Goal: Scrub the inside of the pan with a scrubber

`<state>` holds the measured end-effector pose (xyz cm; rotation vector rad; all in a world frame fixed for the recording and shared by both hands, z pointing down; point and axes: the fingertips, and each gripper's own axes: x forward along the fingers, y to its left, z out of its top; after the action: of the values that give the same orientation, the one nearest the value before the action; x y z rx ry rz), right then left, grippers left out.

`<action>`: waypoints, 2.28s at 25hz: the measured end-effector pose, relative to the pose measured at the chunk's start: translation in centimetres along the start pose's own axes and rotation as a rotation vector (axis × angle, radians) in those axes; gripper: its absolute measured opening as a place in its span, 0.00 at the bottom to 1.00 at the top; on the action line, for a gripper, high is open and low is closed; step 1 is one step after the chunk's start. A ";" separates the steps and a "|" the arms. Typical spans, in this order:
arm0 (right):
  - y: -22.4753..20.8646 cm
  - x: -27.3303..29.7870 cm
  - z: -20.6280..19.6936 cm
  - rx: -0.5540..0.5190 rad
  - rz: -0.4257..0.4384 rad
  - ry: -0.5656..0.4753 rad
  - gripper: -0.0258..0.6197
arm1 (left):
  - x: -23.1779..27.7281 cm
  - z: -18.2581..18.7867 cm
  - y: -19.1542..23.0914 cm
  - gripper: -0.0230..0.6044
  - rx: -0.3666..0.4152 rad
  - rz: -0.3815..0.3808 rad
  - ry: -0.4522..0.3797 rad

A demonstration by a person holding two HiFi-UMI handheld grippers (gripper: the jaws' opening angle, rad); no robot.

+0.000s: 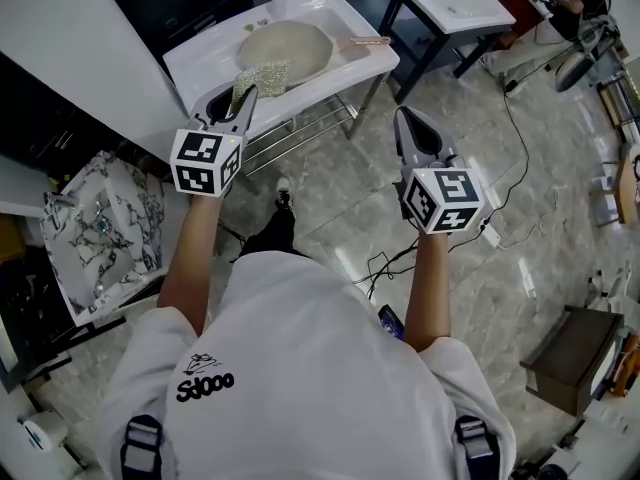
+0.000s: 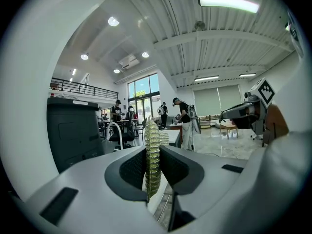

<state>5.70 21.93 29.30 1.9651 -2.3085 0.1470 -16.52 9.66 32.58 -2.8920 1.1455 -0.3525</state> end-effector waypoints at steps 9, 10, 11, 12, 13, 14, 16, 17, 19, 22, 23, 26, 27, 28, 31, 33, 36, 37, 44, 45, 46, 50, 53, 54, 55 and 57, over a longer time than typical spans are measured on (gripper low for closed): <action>-5.4 7.9 0.5 -0.021 -0.050 0.032 0.06 | 10.5 0.1 5.6 0.15 -0.035 0.039 -0.010; -5.9 9.1 0.6 -0.023 -0.051 0.036 0.06 | 11.8 0.2 6.3 0.15 -0.036 0.038 -0.008; -6.5 10.3 0.8 -0.024 -0.052 0.038 0.06 | 13.1 0.3 7.1 0.15 -0.038 0.035 -0.006; -6.9 11.4 1.0 -0.027 -0.051 0.038 0.06 | 14.4 0.5 7.8 0.15 -0.040 0.032 -0.003; -7.3 12.5 1.2 -0.029 -0.048 0.036 0.06 | 15.4 0.6 8.4 0.15 -0.043 0.029 0.001; -7.6 13.6 1.4 -0.030 -0.043 0.035 0.05 | 16.4 0.7 9.0 0.15 -0.045 0.025 0.005; -8.3 15.8 1.8 -0.032 -0.033 0.040 0.06 | 18.2 0.7 10.1 0.15 -0.047 0.020 0.016; -8.7 16.8 1.9 -0.033 -0.030 0.046 0.06 | 19.1 0.7 10.6 0.15 -0.048 0.019 0.021; -9.4 18.8 1.9 -0.033 -0.028 0.058 0.06 | 21.0 0.5 11.5 0.15 -0.052 0.016 0.033; -10.1 21.6 1.4 -0.020 -0.028 0.076 0.06 | 23.4 -0.6 12.5 0.15 -0.053 0.001 0.064; -10.3 22.4 1.2 -0.015 -0.028 0.083 0.06 | 24.1 -1.1 12.7 0.15 -0.052 -0.006 0.071; -10.7 24.7 0.5 -0.003 -0.026 0.105 0.06 | 25.9 -2.2 13.3 0.15 -0.056 -0.013 0.082; -10.8 25.4 0.3 -0.001 -0.024 0.113 0.06 | 26.5 -2.5 13.7 0.15 -0.060 -0.011 0.088; -10.9 26.1 0.1 -0.001 -0.021 0.121 0.06 | 27.1 -2.9 13.9 0.15 -0.063 -0.011 0.098; -11.2 27.8 -0.9 -0.007 -0.014 0.157 0.06 | 29.2 -5.0 14.2 0.15 -0.050 -0.028 0.163; -11.1 28.6 -1.6 -0.008 -0.011 0.181 0.05 | 30.3 -6.7 14.0 0.15 -0.034 -0.045 0.225; -11.0 29.4 -2.7 -0.004 0.000 0.210 0.06 | 31.7 -9.1 14.0 0.15 -0.028 -0.049 0.298; -11.0 29.7 -3.0 -0.002 0.005 0.220 0.06 | 32.1 -9.8 14.1 0.15 -0.027 -0.046 0.314; -12.5 31.7 -5.2 0.017 0.046 0.257 0.06 | 35.7 -15.4 13.1 0.16 0.028 -0.070 0.450; -12.9 31.9 -5.5 0.019 0.056 0.262 0.06 | 36.3 -16.2 13.0 0.16 0.030 -0.064 0.471; -13.3 32.2 -5.7 0.020 0.068 0.267 0.06 | 36.7 -16.9 13.0 0.16 0.032 -0.051 0.490; -14.7 33.2 -6.6 0.024 0.121 0.287 0.06 | 38.1 -19.8 13.5 0.16 0.048 0.045 0.572; -15.7 34.1 -7.1 0.020 0.156 0.307 0.06 | 39.0 -21.4 13.7 0.16 0.061 0.134 0.613; -16.1 34.4 -7.3 0.019 0.165 0.313 0.06 | 39.2 -21.8 13.7 0.16 0.067 0.160 0.620; -16.4 34.7 -7.5 0.020 0.172 0.318 0.06 | 39.5 -22.1 13.6 0.16 0.075 0.178 0.628; -17.0 35.0 -7.8 0.021 0.178 0.326 0.06 | 40.2 -22.8 12.7 0.16 0.102 0.180 0.647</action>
<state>17.12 -13.86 42.14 1.5980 -2.2648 0.4708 -1.52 -25.16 61.80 -2.6137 1.3764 -1.3576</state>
